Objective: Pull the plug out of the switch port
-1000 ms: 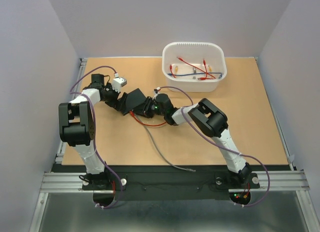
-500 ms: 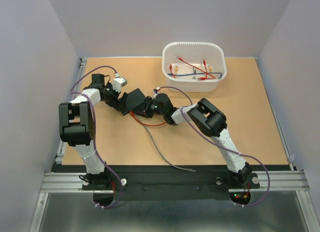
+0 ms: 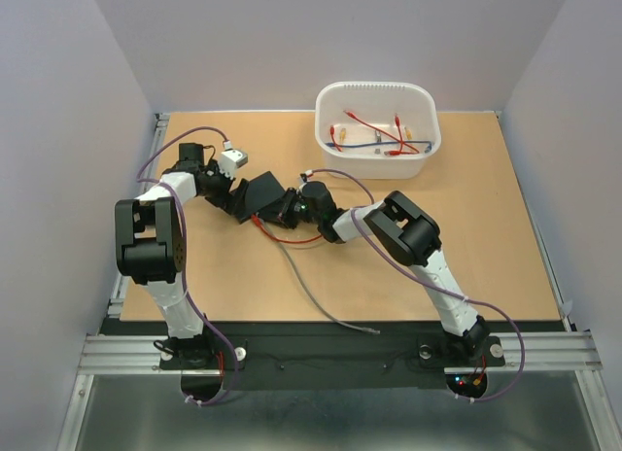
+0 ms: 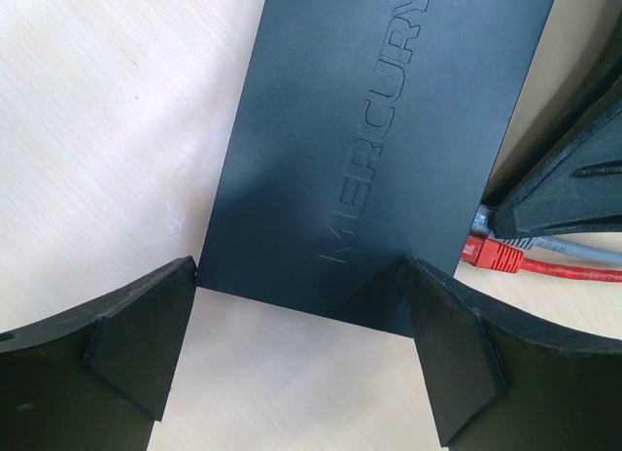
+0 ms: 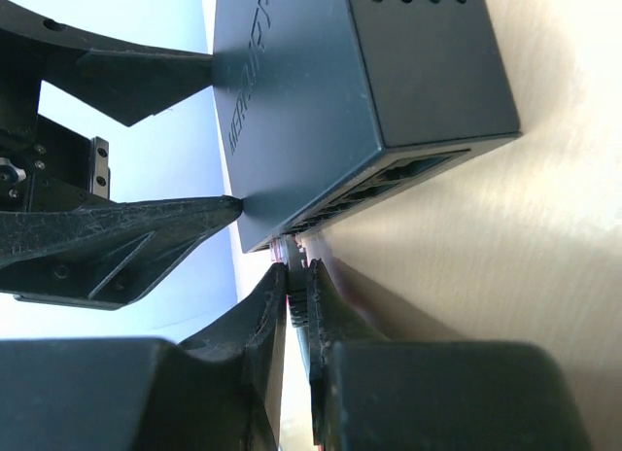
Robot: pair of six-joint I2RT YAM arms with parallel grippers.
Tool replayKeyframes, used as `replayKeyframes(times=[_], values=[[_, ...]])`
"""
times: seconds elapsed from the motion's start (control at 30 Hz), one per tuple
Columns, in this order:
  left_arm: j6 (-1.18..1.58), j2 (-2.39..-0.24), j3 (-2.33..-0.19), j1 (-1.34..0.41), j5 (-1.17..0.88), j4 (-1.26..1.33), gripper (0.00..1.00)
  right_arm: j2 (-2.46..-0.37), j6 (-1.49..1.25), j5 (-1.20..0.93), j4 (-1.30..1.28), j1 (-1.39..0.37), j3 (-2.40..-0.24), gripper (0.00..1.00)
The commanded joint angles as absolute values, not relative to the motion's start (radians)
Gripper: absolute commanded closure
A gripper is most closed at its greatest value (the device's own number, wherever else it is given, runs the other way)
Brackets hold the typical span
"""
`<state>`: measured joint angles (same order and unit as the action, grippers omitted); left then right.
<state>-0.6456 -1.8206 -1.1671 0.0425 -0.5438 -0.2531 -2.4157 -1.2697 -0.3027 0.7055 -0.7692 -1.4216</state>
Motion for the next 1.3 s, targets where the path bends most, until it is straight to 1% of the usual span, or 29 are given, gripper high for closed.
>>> replayKeyframes(times=[0.0,0.3,0.33,0.57,0.67,0.77,0.93,1.03,1.1,1.27], values=[[-0.664,-1.842,-1.155,0.018,-0.554,-0.282,0.03,-2.480,-1.255,-0.239,0.678,-0.775,-1.414,1.00],[-0.730,-1.766,-1.126,0.003,-0.666,-0.337,0.02,-2.408,-1.198,-0.235,0.678,-0.775,-1.296,1.00],[-0.730,-1.766,-1.117,-0.024,-0.667,-0.333,0.02,-2.405,-1.198,-0.236,0.678,-0.776,-1.276,1.00],[-0.687,-1.861,-1.127,-0.028,-0.620,-0.301,0.02,-2.378,-1.192,-0.233,0.672,-0.779,-1.203,1.00],[-0.663,-1.887,-1.155,-0.029,-0.621,-0.290,0.02,-2.362,-1.158,-0.236,0.629,-0.782,-1.187,1.00],[-0.707,-1.826,-1.149,-0.041,-0.685,-0.324,0.02,-2.373,-1.157,-0.241,0.621,-0.782,-1.175,1.00],[-0.776,-1.698,-1.120,-0.083,-0.715,-0.350,0.01,-2.425,-1.160,-0.317,0.623,-0.782,-1.229,1.00],[-0.840,-1.689,-1.098,-0.087,-0.672,-0.377,0.01,-2.413,-1.154,-0.301,0.623,-0.782,-1.218,1.00],[-0.896,-1.709,-1.078,-0.081,-0.606,-0.402,0.01,-2.390,-1.138,-0.288,0.623,-0.782,-1.204,0.99],[-0.995,-1.681,-1.049,-0.072,-0.572,-0.436,0.01,-2.390,-1.132,-0.290,0.623,-0.782,-1.210,1.00]])
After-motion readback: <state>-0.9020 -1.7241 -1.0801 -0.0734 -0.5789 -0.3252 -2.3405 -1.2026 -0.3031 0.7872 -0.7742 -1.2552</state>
